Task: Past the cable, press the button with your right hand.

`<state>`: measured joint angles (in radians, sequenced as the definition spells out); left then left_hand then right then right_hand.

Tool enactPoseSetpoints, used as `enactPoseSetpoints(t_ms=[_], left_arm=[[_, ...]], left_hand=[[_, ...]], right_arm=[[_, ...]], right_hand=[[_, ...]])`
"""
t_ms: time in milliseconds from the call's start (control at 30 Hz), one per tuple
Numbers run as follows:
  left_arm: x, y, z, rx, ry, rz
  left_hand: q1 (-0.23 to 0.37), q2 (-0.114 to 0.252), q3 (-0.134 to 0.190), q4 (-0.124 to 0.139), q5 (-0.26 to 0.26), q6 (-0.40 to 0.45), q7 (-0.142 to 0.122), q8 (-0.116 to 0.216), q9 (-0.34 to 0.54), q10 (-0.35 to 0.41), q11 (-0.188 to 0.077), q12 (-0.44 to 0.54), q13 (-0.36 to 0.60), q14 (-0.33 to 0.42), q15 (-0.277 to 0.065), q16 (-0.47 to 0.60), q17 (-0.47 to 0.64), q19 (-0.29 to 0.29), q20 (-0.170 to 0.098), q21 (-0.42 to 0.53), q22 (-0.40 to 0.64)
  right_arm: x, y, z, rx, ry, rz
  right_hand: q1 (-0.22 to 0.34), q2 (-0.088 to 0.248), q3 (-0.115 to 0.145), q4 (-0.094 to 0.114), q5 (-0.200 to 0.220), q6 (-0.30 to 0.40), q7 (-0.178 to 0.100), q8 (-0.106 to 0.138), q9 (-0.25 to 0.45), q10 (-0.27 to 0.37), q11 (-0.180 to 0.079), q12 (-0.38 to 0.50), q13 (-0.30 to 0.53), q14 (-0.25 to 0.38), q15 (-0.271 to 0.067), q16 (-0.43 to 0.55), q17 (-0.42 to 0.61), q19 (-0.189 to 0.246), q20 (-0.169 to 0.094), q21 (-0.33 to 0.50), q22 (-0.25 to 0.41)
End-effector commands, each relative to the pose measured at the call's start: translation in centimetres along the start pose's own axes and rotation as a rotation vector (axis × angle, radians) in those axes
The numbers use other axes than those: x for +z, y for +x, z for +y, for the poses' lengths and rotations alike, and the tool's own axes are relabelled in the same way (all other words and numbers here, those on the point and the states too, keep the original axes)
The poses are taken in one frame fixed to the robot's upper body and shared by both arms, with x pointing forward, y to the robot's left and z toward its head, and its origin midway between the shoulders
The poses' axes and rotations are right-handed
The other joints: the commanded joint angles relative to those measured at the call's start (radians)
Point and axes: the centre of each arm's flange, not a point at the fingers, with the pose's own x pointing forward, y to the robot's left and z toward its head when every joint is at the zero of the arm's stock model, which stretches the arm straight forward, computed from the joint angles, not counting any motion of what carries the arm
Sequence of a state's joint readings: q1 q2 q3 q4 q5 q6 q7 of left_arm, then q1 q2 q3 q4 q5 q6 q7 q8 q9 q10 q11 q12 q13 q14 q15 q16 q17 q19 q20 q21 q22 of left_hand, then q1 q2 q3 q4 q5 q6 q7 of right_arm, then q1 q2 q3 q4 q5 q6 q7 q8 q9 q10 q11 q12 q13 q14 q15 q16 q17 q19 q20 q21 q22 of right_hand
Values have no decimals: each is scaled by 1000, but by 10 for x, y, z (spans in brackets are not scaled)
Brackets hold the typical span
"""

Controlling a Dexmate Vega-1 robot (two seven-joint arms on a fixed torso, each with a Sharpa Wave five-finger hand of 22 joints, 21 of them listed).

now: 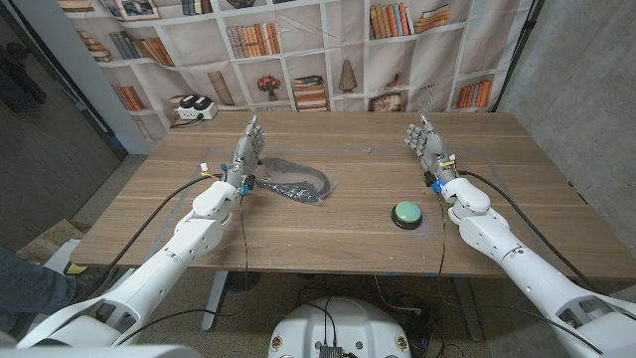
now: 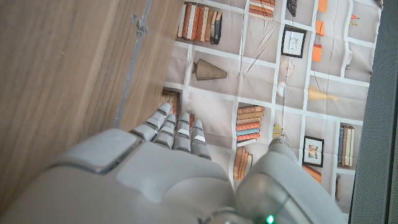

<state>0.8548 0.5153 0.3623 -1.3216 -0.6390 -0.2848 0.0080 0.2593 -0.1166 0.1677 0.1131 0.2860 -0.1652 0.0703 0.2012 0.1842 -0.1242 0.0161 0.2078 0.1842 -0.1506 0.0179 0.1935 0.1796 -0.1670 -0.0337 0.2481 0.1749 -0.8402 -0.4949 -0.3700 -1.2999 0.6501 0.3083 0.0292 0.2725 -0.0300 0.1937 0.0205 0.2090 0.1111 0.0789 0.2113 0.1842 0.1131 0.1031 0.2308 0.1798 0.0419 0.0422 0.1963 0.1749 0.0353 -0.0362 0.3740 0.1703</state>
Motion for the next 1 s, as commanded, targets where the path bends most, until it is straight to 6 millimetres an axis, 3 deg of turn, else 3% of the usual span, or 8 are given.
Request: enactPoseSetpoints(t_ms=[33,300,1000], left_arm=[[4,-6,2,30,-4,-10],[6,-8,0,16,-18,-19],[14,-12,-3,-41,-25,-17]], left_hand=[[9,0,6,-3,6,5,1,9,2,3,-1,9,3,0,-2,6,1,-23,-79,4,3],[18,7,4,-7,8,29,2,14,1,31,1,16,3,24,-1,10,1,3,-84,6,2],[35,22,5,-13,9,63,2,19,1,56,0,19,3,45,-6,9,1,19,-67,0,2]], right_arm=[[8,-4,4,-2,1,-50],[18,-20,0,2,-29,-85],[30,-55,-6,33,-55,-151]], right_hand=[[9,1,7,-3,5,10,-3,4,3,13,-4,6,4,9,-2,5,4,14,-40,4,5],[13,3,8,-7,4,17,-8,4,3,22,-5,7,4,19,-7,5,4,23,-43,2,5],[18,5,7,-14,2,35,-17,4,4,43,-15,10,4,37,-15,5,4,44,-43,-4,6]])
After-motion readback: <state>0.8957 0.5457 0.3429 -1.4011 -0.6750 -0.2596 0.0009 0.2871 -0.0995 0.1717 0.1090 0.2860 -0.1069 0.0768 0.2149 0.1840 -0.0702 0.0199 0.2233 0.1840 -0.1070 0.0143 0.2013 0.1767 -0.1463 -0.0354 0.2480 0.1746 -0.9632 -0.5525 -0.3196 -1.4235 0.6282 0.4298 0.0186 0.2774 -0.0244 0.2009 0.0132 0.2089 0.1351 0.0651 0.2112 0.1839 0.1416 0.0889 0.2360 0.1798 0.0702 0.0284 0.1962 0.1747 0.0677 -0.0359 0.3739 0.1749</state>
